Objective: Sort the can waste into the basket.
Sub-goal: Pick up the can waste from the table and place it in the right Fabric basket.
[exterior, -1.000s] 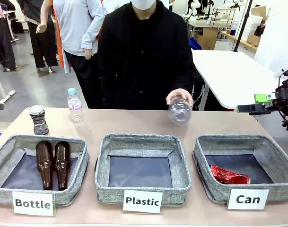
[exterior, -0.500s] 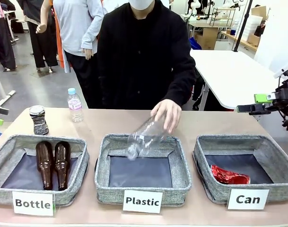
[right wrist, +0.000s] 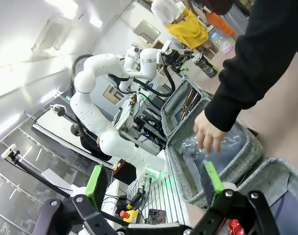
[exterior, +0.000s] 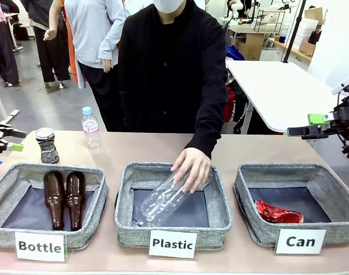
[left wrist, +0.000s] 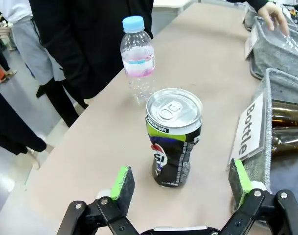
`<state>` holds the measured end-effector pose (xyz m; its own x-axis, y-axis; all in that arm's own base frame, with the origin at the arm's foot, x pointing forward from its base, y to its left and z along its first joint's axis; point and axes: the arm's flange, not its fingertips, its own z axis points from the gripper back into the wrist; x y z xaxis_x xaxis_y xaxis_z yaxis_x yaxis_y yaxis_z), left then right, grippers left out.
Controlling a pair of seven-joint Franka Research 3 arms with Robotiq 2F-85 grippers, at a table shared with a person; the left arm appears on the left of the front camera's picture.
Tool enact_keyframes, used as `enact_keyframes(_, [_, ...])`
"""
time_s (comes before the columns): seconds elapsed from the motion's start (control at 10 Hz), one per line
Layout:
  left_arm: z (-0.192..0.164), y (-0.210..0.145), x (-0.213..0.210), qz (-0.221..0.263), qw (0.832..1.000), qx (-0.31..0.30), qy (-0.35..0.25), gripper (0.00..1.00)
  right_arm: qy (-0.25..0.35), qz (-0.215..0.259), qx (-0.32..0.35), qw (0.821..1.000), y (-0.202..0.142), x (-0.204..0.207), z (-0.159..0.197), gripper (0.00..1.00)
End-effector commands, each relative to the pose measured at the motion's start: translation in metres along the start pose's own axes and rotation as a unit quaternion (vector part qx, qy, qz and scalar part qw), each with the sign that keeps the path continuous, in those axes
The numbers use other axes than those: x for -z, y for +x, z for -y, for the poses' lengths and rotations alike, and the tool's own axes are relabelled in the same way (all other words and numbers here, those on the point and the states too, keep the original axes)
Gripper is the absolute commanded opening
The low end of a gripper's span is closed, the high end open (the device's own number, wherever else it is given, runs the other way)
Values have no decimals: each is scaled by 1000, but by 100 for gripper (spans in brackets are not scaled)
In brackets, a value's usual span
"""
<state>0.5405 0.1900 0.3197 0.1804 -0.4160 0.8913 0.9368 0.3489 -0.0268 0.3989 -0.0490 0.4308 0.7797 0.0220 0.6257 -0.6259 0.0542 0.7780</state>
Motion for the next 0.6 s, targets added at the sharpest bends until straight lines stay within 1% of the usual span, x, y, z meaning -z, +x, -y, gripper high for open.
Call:
enact_keyframes(0.0, [-11,1,7,9,1000,0,8,100,-7,-6,-3,1000,0,-1,-2,100])
enact_keyframes(0.2, [-20,3,14,-3,1000,-3,17,100,-7,-6,-3,1000,0,-1,-2,100])
enact_keyframes(0.5, [-31,9,25,5,1000,-10,8,100,-7,-6,-3,1000,0,-1,-2,100])
